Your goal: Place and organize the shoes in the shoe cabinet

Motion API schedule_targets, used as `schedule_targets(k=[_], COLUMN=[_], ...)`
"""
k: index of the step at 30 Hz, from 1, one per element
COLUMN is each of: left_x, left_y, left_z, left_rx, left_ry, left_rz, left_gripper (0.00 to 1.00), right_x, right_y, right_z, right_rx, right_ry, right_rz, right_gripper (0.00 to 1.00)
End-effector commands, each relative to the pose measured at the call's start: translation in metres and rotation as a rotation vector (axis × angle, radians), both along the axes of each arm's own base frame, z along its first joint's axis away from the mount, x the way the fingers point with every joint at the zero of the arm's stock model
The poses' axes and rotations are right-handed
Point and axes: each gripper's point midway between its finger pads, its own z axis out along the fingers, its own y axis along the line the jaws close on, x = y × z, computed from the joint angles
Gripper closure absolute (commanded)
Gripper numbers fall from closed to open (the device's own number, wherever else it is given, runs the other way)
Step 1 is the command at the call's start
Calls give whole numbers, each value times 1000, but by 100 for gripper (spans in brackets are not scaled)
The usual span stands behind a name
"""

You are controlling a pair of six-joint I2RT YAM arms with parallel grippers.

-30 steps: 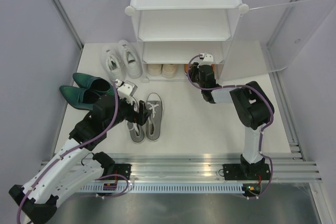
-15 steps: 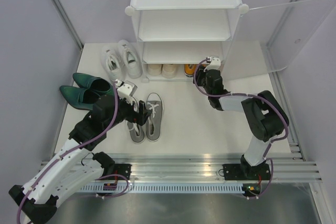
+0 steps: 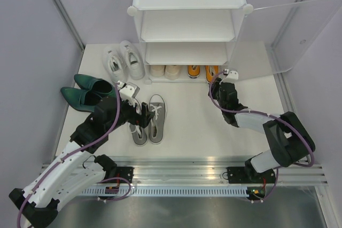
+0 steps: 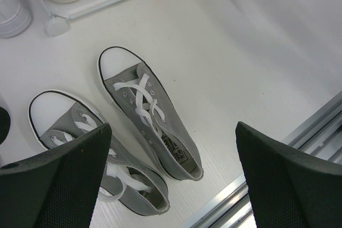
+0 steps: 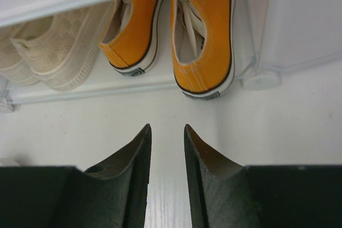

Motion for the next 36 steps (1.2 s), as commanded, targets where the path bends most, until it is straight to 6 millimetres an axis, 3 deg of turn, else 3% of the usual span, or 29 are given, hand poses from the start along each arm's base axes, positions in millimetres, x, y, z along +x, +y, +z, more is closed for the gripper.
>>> schedule_targets(k=[1, 6, 13, 15, 25, 31, 36], left_x=[1, 2, 4, 4, 7, 9, 10], left_y=[-3, -2, -2, -2, -1, 0, 0], left_z=[23, 23, 21, 21, 14, 12, 10], left_rx=[-28, -24, -17, -15, 5, 14, 20], left_ry=[-60, -61, -59, -59, -44, -40, -36], left_rz=[-21, -15, -8, -7, 3, 12, 14], left_gripper=[1, 0, 0, 0, 0, 0, 0], right_x=[-6, 3, 31, 36, 87, 105, 110], right_y=[-13, -13, -18, -18, -10, 4, 0], right_z=[-9, -23, -27, -36, -31, -31, -29], right_rx=[24, 28, -44, -68, -153, -146, -138], right_ry=[19, 44, 20, 36, -17, -34, -37], right_rz=[-59, -63, -108, -116, -128, -76, -92], right_gripper=[66, 67, 69, 69, 70, 70, 71])
